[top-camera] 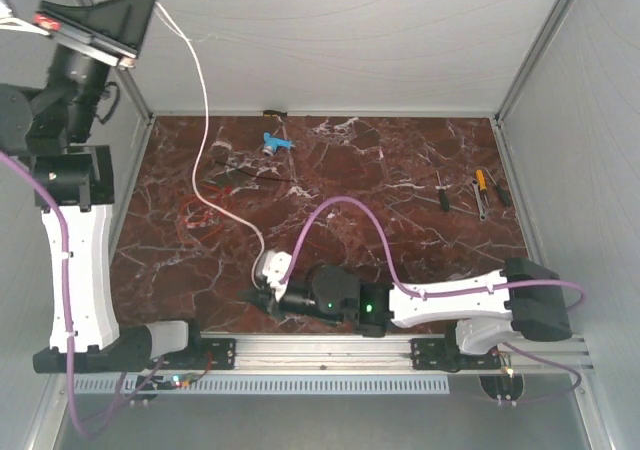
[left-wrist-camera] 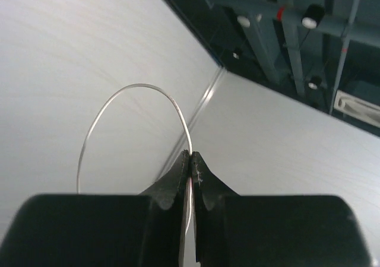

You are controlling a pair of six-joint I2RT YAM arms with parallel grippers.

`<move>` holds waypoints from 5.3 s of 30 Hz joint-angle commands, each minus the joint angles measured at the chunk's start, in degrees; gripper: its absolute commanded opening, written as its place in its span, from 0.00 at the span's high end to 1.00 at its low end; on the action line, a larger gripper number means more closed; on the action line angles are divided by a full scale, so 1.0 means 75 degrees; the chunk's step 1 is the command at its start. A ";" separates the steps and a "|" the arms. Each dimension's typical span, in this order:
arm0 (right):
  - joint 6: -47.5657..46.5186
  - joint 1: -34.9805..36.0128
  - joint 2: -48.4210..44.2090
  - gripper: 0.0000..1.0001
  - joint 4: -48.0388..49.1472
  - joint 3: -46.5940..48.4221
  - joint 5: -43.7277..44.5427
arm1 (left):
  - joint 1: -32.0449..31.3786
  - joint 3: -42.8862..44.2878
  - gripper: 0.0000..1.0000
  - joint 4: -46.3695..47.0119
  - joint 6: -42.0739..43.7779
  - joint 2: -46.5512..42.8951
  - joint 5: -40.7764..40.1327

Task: Zip-tie the wires
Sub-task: Straighten the cable at the center of the board, then untie the cable at the center of the board.

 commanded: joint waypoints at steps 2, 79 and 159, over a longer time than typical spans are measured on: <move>0.0651 0.0788 -0.0649 1.00 -0.1331 -0.0259 0.1058 | -0.1295 -0.0035 1.00 -0.0757 0.1436 0.0353 -0.0067; 0.8011 -0.2096 0.1734 1.00 0.0966 -0.4567 0.1392 | -0.4499 0.3326 1.00 -0.2981 0.4752 0.8825 -0.1852; 0.4750 -0.5378 -0.5277 0.02 -0.7046 -0.1846 0.1727 | -0.2715 -0.4811 0.00 -0.5183 0.5483 -0.0794 -0.3736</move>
